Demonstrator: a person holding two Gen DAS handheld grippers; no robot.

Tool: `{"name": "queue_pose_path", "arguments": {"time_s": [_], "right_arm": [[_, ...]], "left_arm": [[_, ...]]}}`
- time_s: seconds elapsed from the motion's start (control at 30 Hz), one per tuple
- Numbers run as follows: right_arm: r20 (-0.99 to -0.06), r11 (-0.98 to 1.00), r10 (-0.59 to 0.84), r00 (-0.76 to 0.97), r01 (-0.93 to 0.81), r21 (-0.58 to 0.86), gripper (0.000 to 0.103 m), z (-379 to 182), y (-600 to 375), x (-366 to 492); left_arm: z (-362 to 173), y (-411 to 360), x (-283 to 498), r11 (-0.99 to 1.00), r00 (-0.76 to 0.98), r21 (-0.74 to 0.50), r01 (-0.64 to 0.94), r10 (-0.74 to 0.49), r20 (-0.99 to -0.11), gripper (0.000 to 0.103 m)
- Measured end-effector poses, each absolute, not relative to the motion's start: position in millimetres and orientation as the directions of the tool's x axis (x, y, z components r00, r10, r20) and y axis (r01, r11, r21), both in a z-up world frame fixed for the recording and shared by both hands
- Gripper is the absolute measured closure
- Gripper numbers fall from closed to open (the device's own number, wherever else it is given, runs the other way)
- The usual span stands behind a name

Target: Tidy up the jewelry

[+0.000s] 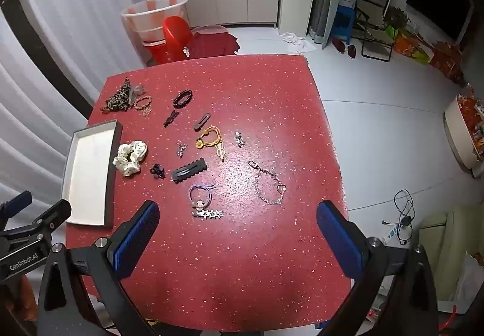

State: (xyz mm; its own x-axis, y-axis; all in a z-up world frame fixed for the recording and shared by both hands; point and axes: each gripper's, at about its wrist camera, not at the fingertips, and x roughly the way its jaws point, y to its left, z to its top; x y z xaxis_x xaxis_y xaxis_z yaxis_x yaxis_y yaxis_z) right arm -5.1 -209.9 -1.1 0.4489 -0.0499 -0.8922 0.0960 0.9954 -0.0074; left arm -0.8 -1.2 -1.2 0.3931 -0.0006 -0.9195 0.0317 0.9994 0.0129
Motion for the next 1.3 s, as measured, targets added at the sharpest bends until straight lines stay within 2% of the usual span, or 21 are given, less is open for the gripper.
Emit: {"name": "queue_pose_path", "arguments": {"time_s": [0.1, 0.17, 1.3], "right_arm": [[-0.891, 0.995, -0.043, 0.451, 0.096, 0.0, 0.0, -1.2, -210.1, -5.0], [-0.891, 0.995, -0.043, 0.452, 0.097, 0.001, 0.0, -1.1, -210.0, -5.0], [-0.893, 0.995, -0.035, 0.449, 0.098, 0.01, 0.0, -2.3, -209.6, -4.5]], "left_arm": [[-4.6, 0.1, 1.1, 0.999, 0.38, -0.009, 0.045, -0.025, -0.925, 0.0], [-4.7, -4.8, -5.9, 0.999, 0.404, 0.018, 0.035, 0.002, -0.915, 0.0], [-2.3, 5.2, -1.7, 0.999, 0.404, 0.034, 0.004, 0.029, -0.914, 0.0]]}}
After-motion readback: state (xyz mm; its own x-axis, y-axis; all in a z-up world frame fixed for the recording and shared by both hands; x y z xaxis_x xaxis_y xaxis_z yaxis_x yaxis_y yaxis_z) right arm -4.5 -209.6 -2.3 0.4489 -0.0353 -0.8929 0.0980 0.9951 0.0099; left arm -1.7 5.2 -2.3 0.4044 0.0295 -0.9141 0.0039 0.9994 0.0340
